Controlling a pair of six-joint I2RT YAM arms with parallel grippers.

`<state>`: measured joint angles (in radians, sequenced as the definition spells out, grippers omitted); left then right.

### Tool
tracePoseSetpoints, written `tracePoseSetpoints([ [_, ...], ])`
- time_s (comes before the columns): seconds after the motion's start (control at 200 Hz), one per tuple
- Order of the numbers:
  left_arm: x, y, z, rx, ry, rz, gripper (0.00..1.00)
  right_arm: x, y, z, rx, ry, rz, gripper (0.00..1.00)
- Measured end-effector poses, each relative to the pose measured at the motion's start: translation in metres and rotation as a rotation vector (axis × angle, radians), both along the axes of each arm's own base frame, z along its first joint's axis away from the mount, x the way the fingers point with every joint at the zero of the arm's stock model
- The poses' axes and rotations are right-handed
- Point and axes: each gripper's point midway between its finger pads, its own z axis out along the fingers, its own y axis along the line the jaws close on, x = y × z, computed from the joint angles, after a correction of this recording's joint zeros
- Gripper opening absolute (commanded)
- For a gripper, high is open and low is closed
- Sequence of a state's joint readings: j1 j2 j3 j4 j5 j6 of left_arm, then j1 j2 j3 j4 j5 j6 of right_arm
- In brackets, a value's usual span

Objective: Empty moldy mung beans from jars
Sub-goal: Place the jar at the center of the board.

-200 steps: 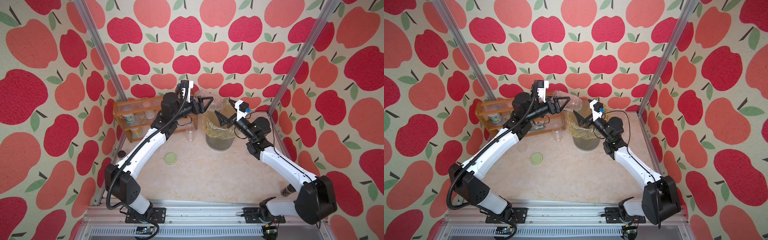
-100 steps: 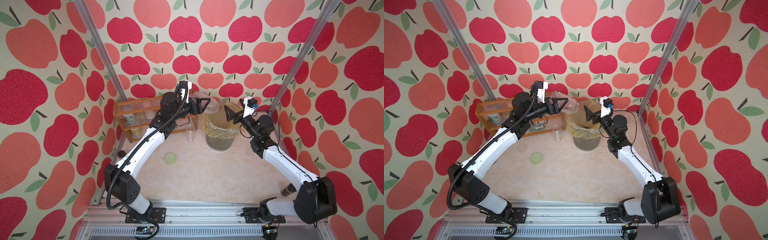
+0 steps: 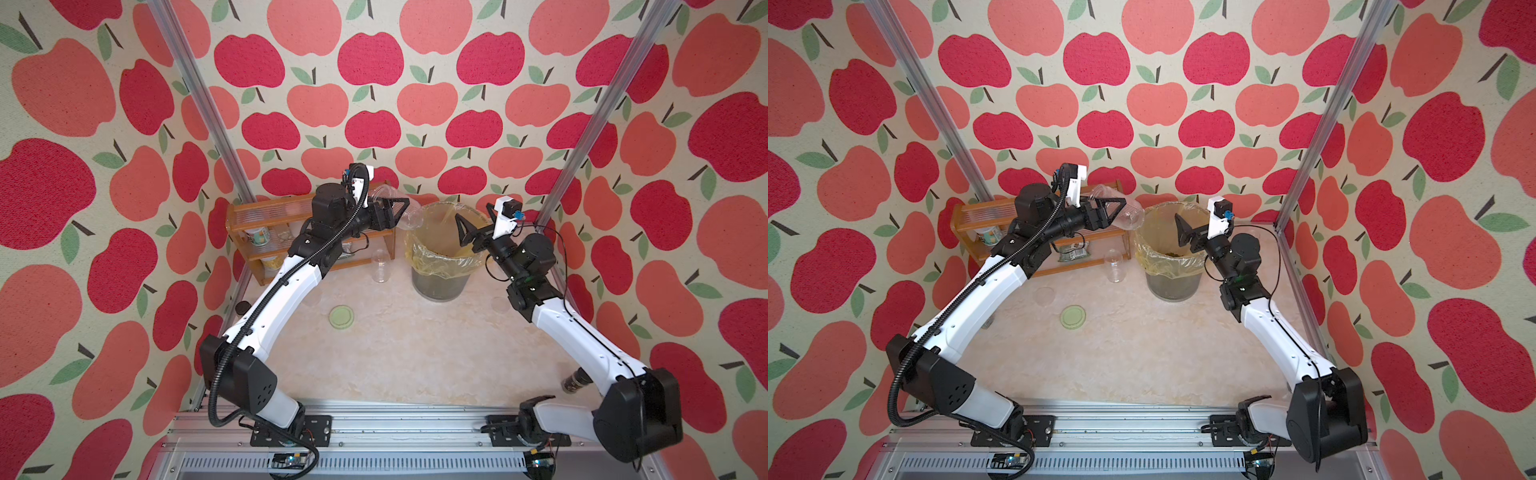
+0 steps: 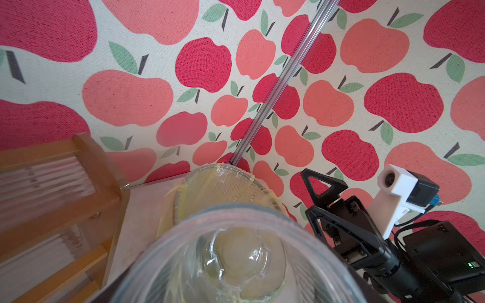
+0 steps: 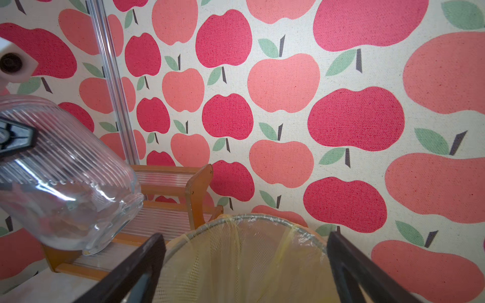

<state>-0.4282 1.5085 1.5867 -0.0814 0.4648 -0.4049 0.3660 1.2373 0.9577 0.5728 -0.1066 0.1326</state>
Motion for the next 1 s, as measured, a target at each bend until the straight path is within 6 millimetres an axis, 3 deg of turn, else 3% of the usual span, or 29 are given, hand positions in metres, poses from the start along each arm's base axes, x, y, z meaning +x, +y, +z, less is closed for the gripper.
tracePoseSetpoints([
  [0.145,-0.024,0.029,0.020,0.038,-0.058,0.074,0.71,-0.020,-0.008,0.016,0.015,-0.036,-0.004,0.99],
  [0.25,-0.044,0.053,0.036,0.048,-0.101,0.127,0.71,-0.030,-0.013,0.017,0.019,-0.042,-0.005,0.99],
  [0.38,-0.061,0.090,0.033,0.081,-0.110,0.237,0.71,-0.037,-0.018,0.010,0.015,-0.027,-0.020,0.99],
  [0.5,-0.073,0.122,0.012,0.141,-0.072,0.344,0.72,-0.041,-0.025,0.005,0.006,-0.010,-0.046,0.99],
  [0.63,-0.083,0.144,-0.013,0.206,-0.025,0.418,0.72,-0.046,-0.029,0.008,0.008,-0.016,-0.062,0.99],
  [0.845,-0.081,0.154,-0.057,0.302,0.061,0.457,0.71,-0.049,-0.034,-0.003,0.006,-0.001,-0.077,0.99],
  [1.0,-0.070,0.160,-0.114,0.387,0.160,0.484,0.71,-0.053,-0.035,-0.016,-0.002,0.018,-0.077,0.99],
])
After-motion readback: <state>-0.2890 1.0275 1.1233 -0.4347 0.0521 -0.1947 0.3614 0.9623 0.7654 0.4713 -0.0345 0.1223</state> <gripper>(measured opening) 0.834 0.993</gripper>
